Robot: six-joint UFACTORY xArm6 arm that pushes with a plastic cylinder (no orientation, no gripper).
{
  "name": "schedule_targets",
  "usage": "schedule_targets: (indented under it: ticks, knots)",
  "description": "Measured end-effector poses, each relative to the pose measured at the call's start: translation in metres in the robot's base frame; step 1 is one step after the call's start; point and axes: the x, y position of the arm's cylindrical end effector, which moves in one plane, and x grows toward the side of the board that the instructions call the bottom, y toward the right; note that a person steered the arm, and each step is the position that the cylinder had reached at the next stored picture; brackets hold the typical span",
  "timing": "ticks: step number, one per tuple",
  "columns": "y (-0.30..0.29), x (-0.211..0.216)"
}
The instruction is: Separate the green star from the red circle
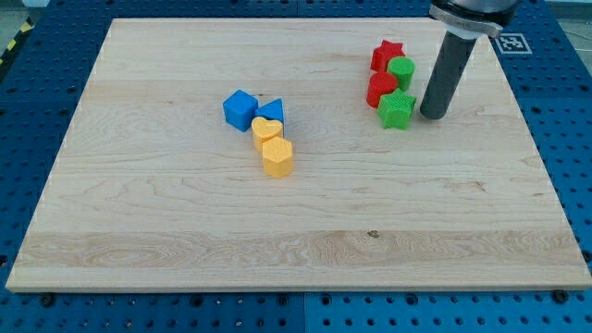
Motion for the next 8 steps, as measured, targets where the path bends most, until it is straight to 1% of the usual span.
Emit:
schedule_targets:
  ticks: [1, 4, 6, 8]
  knots:
    - [0.0, -0.006]
    - [-0.023, -0.001]
    - [-0.027, 0.004]
    - [-0.052, 0.006]
